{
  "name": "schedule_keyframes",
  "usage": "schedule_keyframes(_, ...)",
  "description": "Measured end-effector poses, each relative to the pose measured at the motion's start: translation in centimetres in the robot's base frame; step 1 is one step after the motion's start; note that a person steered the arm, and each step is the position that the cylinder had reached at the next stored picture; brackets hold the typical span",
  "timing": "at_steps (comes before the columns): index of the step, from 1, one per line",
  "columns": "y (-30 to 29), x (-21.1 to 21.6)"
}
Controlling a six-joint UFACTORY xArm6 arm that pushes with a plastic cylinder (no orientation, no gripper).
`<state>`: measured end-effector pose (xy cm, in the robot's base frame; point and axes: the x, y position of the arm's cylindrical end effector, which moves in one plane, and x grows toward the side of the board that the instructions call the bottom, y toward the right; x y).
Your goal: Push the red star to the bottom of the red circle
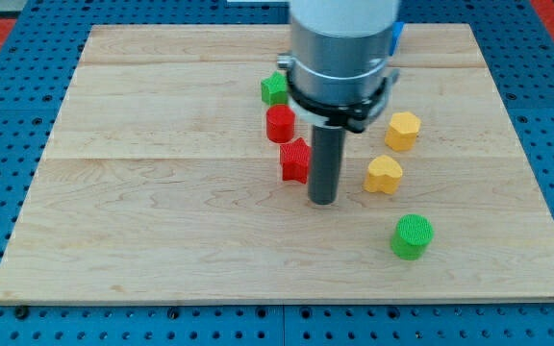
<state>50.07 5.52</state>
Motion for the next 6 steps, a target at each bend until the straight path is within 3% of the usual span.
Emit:
schedule_keyframes(2,-0.1,-4.4)
schedule_keyframes(4,-3.0,-4.3)
schedule_keyframes(5,0.9,0.0)
schedule_keyframes(6,1.1,4.8)
